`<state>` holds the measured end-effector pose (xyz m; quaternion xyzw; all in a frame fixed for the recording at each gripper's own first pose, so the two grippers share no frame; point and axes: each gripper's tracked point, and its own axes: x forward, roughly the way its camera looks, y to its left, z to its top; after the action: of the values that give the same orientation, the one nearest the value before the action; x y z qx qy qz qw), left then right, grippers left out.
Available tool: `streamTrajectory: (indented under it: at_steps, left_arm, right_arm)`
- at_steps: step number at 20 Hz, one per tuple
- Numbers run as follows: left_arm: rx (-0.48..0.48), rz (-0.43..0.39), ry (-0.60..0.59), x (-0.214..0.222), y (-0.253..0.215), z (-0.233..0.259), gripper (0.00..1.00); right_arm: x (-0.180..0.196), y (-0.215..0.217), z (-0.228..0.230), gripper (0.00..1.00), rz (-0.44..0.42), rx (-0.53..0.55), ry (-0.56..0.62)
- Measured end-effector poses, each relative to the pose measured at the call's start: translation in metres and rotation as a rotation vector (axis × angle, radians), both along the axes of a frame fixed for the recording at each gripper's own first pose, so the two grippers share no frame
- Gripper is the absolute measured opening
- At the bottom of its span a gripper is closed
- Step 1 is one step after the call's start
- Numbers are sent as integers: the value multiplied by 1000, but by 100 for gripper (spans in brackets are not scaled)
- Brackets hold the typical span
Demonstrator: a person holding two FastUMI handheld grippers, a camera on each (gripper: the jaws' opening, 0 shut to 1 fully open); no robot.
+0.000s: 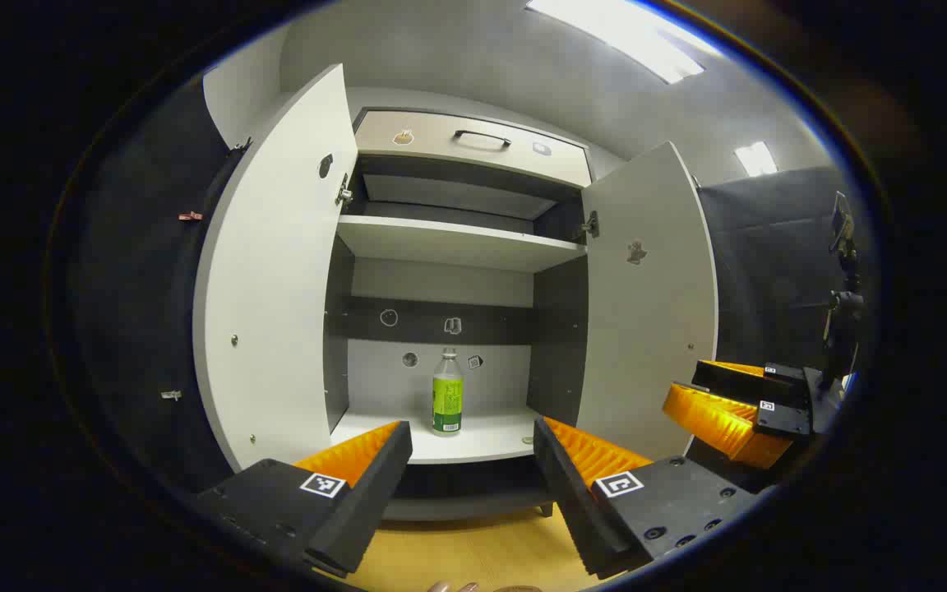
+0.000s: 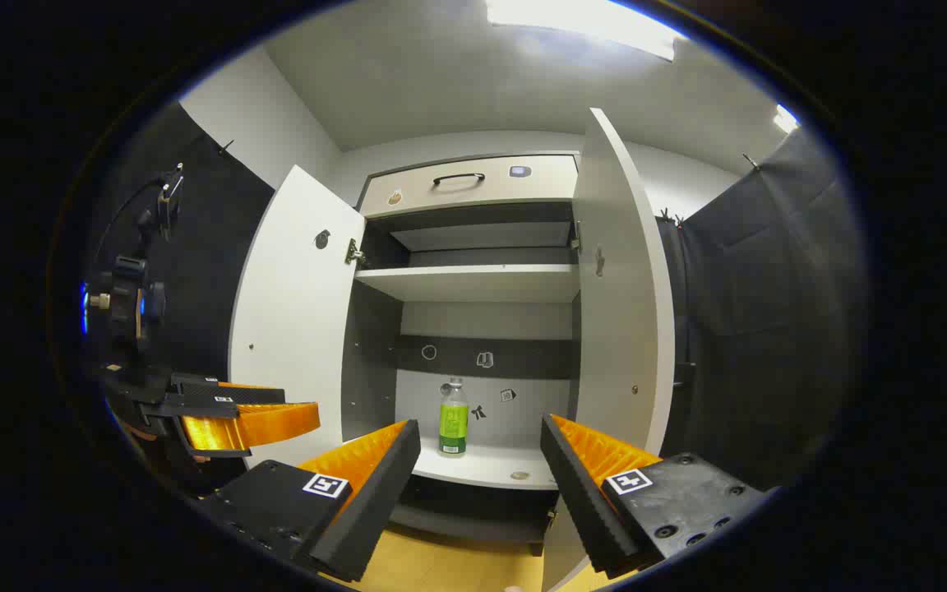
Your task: Grasp the bottle in the cabinet with the left hand and place it on the coaster, then close the right door with the right hand and the left door with the left hand.
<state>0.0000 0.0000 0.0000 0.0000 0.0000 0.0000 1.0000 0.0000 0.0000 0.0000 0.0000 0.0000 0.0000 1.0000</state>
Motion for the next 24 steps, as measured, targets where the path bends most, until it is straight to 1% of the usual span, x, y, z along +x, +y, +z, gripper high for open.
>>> streamTrajectory:
  at_steps: [1, 9, 15, 20, 24]
  left_arm:
    - [4, 13, 0, -2, 2, 1, 94]
    - [17, 28, 18, -19, 1, -1, 95]
    - [25, 22, 39, -33, 4, -8, 95]
    - [19, 2, 43, -36, 11, -12, 95]
    - [27, -49, 44, -39, 9, -12, 94]
  right_arm:
    - [-1, -1, 1, 98, -1, 1, 0]
    - [-19, -3, 12, 98, -34, 10, -13]
    - [-28, 2, 3, 98, -56, 29, 25]
    - [-33, 10, 2, 98, -79, 13, 34]
    - [-39, 17, 4, 98, -105, -4, 34]
